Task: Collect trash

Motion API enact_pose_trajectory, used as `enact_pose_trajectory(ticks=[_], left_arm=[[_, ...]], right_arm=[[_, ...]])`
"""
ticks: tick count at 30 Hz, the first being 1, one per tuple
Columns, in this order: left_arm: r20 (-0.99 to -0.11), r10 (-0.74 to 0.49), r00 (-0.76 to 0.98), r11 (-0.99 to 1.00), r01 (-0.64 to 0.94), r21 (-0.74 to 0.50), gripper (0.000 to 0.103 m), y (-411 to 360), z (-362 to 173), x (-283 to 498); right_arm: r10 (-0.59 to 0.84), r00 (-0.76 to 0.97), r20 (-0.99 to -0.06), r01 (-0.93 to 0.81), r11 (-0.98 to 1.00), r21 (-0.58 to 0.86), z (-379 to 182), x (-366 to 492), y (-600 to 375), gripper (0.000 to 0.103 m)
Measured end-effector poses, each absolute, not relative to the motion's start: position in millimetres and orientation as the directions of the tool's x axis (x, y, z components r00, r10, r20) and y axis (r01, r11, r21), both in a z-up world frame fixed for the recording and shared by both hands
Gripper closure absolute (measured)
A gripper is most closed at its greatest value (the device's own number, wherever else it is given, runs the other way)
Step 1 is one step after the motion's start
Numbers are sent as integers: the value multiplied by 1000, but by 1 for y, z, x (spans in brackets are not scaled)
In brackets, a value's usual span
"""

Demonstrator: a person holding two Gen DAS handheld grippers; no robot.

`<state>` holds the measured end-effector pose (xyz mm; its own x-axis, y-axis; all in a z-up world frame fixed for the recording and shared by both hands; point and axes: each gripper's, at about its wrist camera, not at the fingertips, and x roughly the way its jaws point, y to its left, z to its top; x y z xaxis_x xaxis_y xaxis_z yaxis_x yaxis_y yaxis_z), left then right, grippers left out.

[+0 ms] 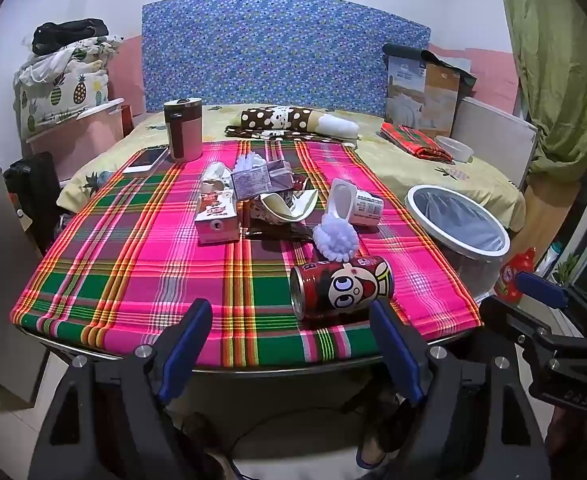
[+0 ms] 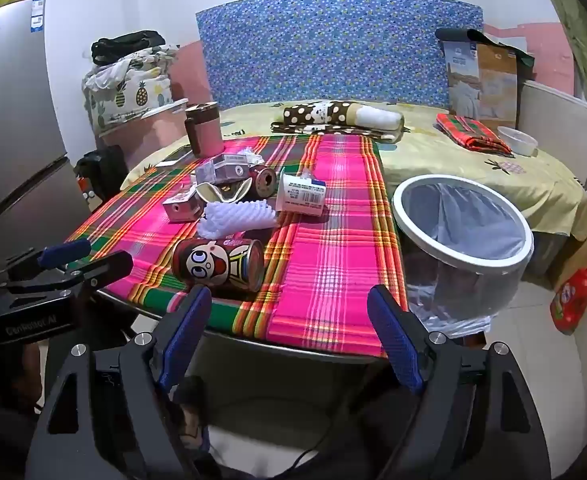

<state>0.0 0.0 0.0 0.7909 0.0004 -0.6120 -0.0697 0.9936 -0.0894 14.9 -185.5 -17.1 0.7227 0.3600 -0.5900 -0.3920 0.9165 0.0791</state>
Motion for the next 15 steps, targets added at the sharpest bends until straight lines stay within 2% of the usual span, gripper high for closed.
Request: enact_pose_trajectory(ticks=[15], left_arm=[[-616,-1,787,994,-65,-84,21,-3,1,0]], right_arm=[[361,723,-589,-390,917,84,-17,15,-188,22]])
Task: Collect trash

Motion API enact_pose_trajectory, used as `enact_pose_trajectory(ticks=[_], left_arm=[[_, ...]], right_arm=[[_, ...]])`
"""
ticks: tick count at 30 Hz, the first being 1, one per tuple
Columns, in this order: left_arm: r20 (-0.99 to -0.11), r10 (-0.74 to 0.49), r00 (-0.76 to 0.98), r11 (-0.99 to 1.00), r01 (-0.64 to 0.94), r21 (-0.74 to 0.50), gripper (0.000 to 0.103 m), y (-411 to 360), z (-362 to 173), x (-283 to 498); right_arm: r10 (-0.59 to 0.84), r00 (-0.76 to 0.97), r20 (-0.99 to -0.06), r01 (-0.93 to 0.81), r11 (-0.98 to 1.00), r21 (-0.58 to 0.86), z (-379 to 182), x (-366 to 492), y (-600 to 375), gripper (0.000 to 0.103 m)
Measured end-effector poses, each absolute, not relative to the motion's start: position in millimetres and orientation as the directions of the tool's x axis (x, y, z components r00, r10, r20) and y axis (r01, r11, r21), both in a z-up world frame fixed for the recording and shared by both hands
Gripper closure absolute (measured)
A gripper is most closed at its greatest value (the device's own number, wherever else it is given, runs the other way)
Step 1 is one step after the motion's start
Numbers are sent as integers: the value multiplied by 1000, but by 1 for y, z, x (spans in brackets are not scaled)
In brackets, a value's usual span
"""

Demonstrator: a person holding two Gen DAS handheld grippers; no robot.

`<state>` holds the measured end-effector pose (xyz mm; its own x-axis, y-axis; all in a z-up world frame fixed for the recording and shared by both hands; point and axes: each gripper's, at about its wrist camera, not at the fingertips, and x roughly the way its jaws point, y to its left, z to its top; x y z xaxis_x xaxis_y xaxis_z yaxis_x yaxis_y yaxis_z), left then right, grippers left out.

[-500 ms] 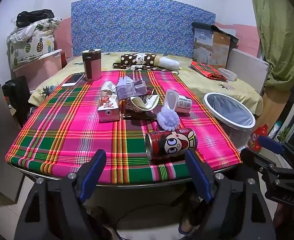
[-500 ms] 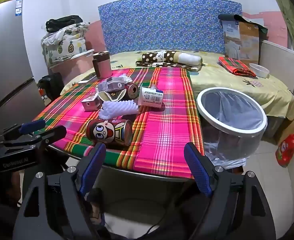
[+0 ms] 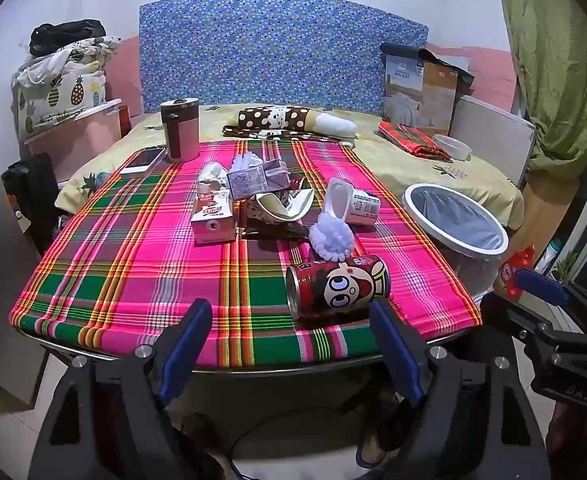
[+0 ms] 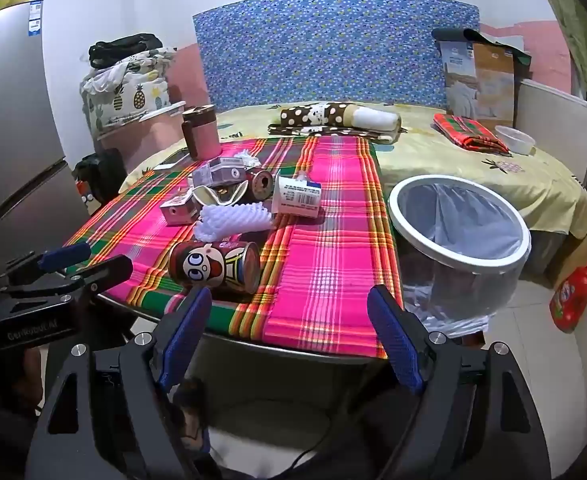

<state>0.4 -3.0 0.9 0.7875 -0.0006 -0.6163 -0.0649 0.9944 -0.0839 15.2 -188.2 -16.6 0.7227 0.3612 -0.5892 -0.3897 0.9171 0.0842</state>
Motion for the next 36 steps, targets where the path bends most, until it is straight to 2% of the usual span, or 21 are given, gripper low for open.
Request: enact_pose_trajectory(ticks=[36], left_arm=[[-616,-3,788,994,-64,-87,21,-3,1,0]], right_arm=[[361,722,-590,-389,917,85,-17,16,-188,22]])
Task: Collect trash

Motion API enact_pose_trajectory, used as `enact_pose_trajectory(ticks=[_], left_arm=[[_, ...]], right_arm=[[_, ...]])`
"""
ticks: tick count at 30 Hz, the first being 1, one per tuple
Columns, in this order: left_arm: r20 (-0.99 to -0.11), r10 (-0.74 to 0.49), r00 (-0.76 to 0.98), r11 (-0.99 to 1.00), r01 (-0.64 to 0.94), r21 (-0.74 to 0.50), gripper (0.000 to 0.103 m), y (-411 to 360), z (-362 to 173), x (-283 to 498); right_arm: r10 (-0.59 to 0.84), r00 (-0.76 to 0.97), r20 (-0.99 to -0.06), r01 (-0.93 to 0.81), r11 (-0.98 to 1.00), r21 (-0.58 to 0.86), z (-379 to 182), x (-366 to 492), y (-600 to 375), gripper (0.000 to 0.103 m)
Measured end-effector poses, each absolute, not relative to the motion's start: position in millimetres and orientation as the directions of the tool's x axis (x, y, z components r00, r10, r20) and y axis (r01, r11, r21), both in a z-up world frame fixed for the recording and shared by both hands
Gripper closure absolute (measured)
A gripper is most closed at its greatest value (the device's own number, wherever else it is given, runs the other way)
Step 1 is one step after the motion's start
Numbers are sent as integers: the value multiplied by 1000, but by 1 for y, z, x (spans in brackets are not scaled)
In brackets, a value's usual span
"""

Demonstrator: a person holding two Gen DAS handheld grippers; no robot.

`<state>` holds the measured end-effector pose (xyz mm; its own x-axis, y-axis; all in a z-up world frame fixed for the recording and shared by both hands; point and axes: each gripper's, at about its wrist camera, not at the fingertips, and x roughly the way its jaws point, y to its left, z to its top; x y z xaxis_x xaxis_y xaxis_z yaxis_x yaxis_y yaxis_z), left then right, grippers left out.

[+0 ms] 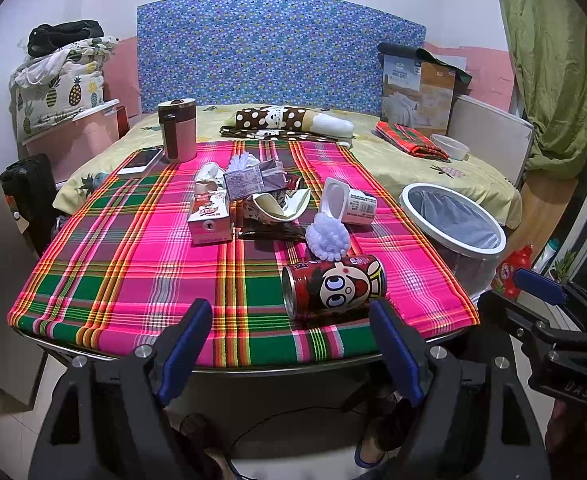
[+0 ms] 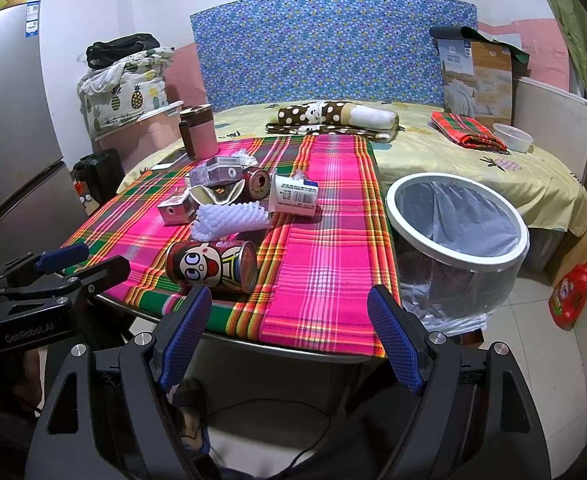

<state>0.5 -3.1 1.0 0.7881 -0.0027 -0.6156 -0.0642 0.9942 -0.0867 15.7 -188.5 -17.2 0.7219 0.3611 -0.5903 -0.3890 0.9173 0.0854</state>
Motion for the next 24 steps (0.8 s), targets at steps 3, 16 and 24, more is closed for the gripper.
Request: enact_pose_trajectory(ticks=[3,16,24], left_arm=[[-615,-2,788,994,-65,-87,21,-3,1,0],[-616,-3,788,994,-64,-88,21,-4,1,2],[-616,-4,788,994,-64,-88,21,-4,1,2]], right_arm=[[361,721,-591,-389,917,86,-17,16,-189,22],[361,721,-591,-388,918,86,-17,17,-189,22],[362,720,-592,-389,917,87,-16,17,-190,22]])
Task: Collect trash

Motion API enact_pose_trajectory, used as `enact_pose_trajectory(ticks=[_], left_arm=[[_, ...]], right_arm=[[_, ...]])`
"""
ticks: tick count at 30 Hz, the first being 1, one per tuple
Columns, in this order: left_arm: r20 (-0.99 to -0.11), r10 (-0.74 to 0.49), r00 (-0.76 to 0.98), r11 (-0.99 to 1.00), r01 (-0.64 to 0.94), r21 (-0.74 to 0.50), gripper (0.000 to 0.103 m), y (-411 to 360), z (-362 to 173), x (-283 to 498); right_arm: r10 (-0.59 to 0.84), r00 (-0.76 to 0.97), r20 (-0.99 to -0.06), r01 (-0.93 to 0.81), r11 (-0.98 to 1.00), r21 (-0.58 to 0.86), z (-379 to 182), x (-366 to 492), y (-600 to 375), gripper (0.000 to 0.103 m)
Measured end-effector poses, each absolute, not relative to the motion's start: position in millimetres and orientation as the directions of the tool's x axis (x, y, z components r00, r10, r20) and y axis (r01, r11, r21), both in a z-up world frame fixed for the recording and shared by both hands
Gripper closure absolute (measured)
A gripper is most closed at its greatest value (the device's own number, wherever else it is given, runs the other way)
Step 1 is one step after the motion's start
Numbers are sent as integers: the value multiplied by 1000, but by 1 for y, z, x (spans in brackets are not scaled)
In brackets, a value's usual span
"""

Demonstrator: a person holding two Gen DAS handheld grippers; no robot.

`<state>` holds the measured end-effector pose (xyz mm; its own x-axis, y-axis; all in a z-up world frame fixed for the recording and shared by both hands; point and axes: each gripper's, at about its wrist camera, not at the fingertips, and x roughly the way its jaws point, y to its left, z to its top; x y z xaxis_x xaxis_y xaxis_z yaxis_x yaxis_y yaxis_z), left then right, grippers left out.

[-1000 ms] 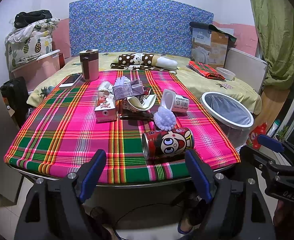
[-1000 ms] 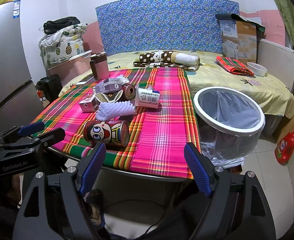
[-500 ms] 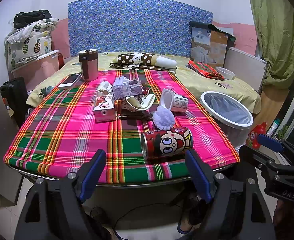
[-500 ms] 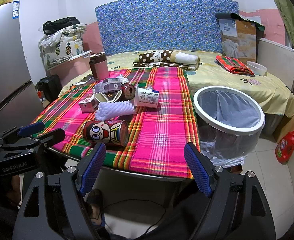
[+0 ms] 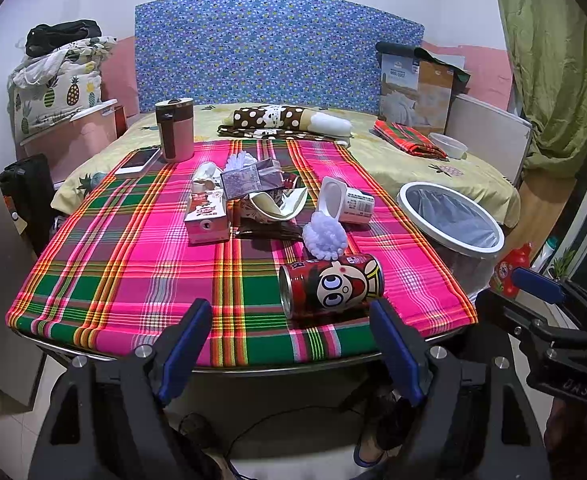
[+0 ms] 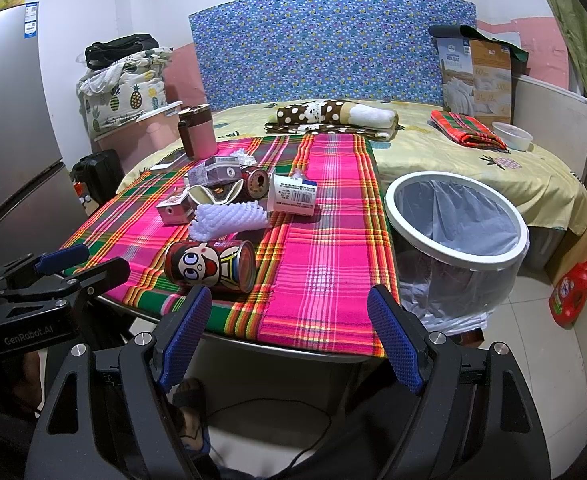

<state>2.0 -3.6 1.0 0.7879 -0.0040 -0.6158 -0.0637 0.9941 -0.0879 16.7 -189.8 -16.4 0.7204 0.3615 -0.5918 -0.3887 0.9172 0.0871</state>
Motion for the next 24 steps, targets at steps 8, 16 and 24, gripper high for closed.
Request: enact_pose_trajectory(ticks=[8,16,24], left_arm=[[-617,-21,787,995,-45,-92,21,-19,-1,2],[-613,-36,789,995,-31,-98,21,-16,-1,1],[-621,-59,781,993,-18,-118,21,-13,-2,5]], right_arm=[[361,720,-593,-388,918,87,-17,17,-191,22],[361,720,-593,-388,918,88,-17,18,-192,22],[363,715,-598,-388,917,92,-14,20,-200,22]])
